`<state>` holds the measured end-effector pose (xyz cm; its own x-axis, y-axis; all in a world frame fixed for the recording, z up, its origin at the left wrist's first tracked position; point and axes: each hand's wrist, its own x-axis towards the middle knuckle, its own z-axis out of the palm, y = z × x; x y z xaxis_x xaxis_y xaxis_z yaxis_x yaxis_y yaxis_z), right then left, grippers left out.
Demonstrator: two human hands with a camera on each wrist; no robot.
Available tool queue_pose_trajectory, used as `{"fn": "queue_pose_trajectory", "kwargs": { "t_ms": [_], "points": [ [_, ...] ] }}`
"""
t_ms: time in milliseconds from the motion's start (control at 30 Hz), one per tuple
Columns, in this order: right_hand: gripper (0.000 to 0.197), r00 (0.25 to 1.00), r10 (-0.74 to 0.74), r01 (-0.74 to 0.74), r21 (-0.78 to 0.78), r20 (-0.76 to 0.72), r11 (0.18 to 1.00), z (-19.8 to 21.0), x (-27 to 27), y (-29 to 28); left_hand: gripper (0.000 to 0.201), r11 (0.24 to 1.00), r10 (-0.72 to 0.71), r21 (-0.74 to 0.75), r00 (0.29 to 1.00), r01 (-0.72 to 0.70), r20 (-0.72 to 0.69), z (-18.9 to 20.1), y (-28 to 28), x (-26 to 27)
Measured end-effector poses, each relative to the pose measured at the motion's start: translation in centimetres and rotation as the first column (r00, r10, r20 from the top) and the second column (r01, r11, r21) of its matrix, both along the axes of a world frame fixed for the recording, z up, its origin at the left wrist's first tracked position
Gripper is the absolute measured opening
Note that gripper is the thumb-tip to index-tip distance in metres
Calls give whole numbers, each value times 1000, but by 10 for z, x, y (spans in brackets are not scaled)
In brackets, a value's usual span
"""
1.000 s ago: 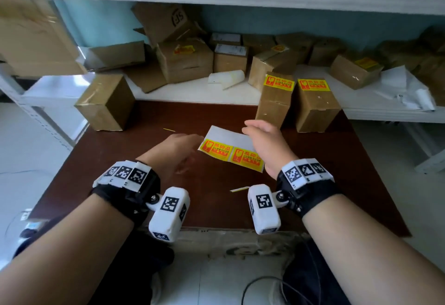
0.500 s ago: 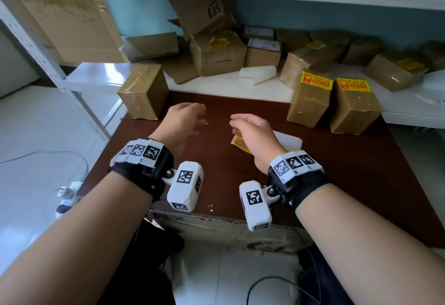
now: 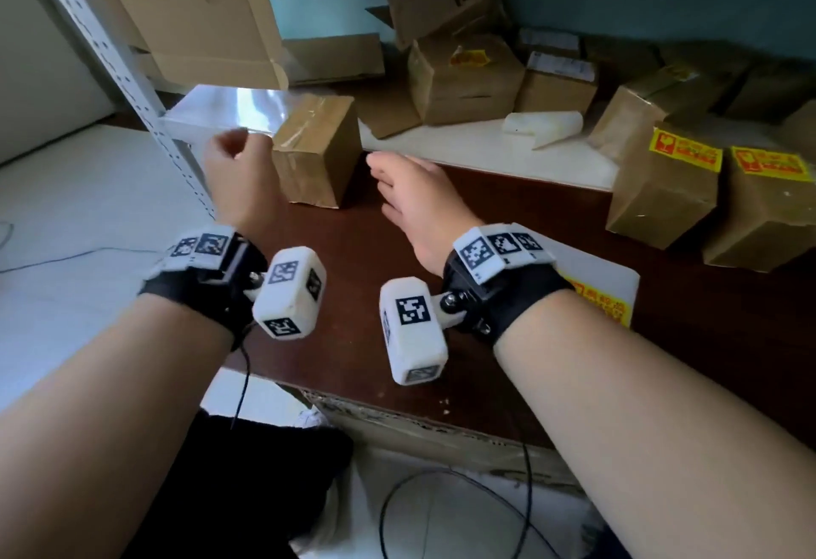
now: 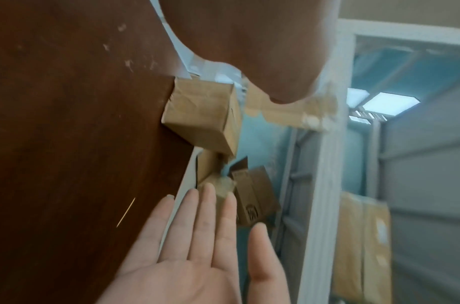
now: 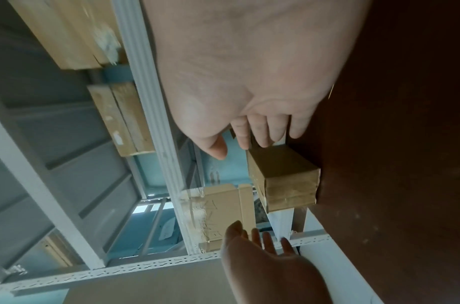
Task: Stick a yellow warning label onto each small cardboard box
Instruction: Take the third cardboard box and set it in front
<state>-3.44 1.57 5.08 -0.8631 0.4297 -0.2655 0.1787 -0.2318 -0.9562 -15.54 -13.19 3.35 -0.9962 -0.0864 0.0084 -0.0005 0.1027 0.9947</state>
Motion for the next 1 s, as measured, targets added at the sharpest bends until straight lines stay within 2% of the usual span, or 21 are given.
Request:
{"fn": "queue_pose_trajectory", "kwargs": {
  "t_ms": [67, 100, 200, 333, 400, 467, 500, 567, 633, 700, 767, 833, 867, 933, 1000],
  "points": [
    [41, 1000, 19, -18, -11, 15, 1000, -3, -23, -5, 40, 1000, 18, 20, 999, -19, 39, -13, -7, -29],
    [40, 999, 21, -21, -16, 27, 1000, -5, -34, -7, 44, 1000, 9, 28, 996, -12, 92, -19, -9, -42],
    [44, 994, 40, -40, 3, 98, 999, -14, -62, -11, 23, 994, -75, 102, 964, 51, 254, -38, -9, -73],
    [82, 987, 69, -71, 6, 145, 997, -25, -88, -12, 26, 981, -97, 189, 931, 31, 351, -49, -3, -85],
    [95, 988, 66, -64, -21, 139, 998, -24, -95, -15, 28, 976, -151, 205, 914, 76, 377, -54, 1, -88],
    [111, 988, 74, -69, -39, 137, 997, -32, -107, -16, 41, 950, -218, 299, 880, 92, 422, -57, 6, -82],
    [115, 988, 92, -86, -52, 122, 995, -38, -113, -15, 47, 948, -235, 300, 868, 106, 437, -57, 11, -77],
    [111, 983, 135, -130, -50, 122, 990, -26, -103, -11, 53, 955, -242, 266, 864, 132, 441, -53, 21, -65],
    [97, 985, 123, -121, -23, 124, 992, -9, -80, -4, 59, 956, -253, 251, 862, 153, 439, -51, 30, -59],
    [88, 991, 94, -95, 9, 95, 995, -14, -68, 14, 62, 946, -303, 237, 860, 221, 410, -42, 40, -48],
    [92, 997, 47, -48, 25, 56, 999, -9, -49, 27, 61, 933, -351, 203, 870, 296, 345, -28, 51, -34],
    [104, 999, 2, -4, 38, 47, 999, 2, -23, 36, 70, 921, -388, 148, 872, 359, 298, -16, 66, -12],
    [98, 999, -31, 30, 27, 27, 999, 5, -10, 45, 73, 905, -425, 135, 865, 403, 267, -8, 75, 3],
    [73, 991, -132, 132, 52, -2, 990, 14, 24, 61, 62, 867, -497, 150, 845, 475, 196, 8, 95, 47],
    [67, 979, -198, 200, 45, -40, 979, 27, 69, 73, 39, 825, -558, 216, 814, 522, 162, 22, 113, 94]
  ]
}}
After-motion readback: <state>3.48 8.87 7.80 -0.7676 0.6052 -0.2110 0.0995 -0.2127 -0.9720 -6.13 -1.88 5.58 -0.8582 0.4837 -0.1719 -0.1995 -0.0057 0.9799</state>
